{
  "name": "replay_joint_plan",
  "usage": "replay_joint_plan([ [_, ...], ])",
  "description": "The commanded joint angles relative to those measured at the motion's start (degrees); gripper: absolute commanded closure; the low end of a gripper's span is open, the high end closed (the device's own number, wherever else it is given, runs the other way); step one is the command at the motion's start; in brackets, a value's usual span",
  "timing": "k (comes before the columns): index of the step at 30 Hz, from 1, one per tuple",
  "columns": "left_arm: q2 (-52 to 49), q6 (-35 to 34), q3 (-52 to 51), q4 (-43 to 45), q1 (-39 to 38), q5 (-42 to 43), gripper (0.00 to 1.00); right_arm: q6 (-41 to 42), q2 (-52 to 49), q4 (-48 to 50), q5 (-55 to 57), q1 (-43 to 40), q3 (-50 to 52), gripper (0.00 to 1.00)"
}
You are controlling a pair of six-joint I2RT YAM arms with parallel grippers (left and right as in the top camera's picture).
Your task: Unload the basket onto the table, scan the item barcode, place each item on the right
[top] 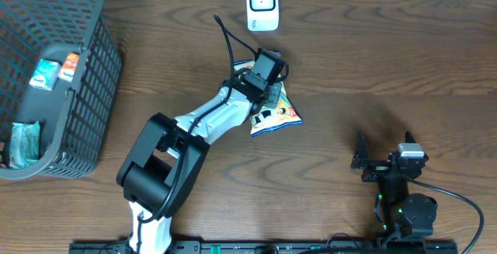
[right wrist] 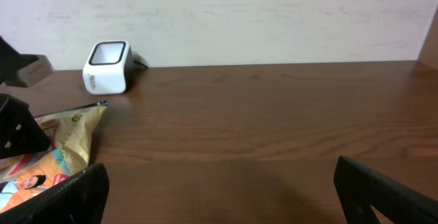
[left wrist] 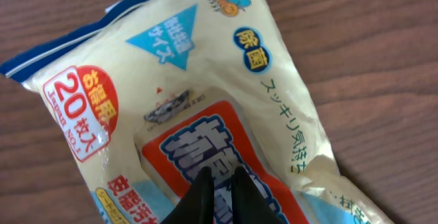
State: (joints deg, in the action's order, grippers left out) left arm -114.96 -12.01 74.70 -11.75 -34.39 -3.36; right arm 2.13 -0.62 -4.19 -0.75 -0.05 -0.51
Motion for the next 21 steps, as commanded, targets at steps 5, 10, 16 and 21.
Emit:
replay_joint_plan([
  [5, 2.7, 5.9, 10.0, -10.7, 1.7, -0.5, 0.88, 0.4, 0.3, -0.1, 0.2, -0.3, 0.2, 0.01],
  [10, 5.6, -10.7, 9.9, -25.6, 0.7, 6.8, 0.89, 0.4, 0.3, -0.1, 0.2, -0.3, 0.2, 0.01],
  [16, 4.6, -19.6, 6.0, -30.5, -3.0, 18.4, 0.89, 0.4, 0.3, -0.1, 0.2, -0.3, 0.2, 0.01],
  [21, 4.2, -19.6, 2.1, -31.5, -6.4, 16.9, 0.89, 0.4, 0.3, -0.1, 0.2, -0.3, 0.2, 0.01],
])
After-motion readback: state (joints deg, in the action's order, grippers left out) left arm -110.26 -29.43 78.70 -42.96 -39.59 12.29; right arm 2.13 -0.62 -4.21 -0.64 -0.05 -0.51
